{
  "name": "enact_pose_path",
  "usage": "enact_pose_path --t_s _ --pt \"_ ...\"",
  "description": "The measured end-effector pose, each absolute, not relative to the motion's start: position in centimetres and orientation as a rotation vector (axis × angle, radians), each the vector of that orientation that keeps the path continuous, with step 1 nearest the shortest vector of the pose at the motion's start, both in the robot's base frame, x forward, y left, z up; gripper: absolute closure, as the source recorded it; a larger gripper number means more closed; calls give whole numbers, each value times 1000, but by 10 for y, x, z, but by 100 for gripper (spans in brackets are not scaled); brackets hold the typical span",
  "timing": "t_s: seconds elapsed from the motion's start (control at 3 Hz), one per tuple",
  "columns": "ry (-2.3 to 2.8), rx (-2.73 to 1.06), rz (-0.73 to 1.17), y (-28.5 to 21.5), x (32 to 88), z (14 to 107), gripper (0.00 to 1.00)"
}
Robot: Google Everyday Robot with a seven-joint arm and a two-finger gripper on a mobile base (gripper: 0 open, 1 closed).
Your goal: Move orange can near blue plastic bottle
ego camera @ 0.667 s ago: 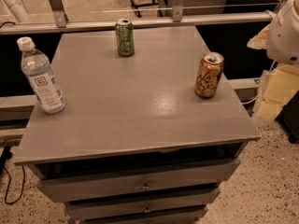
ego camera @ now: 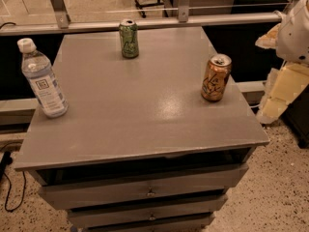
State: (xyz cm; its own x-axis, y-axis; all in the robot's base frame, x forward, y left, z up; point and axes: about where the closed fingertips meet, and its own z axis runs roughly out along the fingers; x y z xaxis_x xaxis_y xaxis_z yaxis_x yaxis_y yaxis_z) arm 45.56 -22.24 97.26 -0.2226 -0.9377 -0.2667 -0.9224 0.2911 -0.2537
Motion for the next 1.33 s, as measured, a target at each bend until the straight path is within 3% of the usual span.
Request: enact_pose_path --t_s 1.0,1.33 --pt "2088 -1329 126 -247 567 930 0" --pt "2038 -1201 267 -237 591 915 0"
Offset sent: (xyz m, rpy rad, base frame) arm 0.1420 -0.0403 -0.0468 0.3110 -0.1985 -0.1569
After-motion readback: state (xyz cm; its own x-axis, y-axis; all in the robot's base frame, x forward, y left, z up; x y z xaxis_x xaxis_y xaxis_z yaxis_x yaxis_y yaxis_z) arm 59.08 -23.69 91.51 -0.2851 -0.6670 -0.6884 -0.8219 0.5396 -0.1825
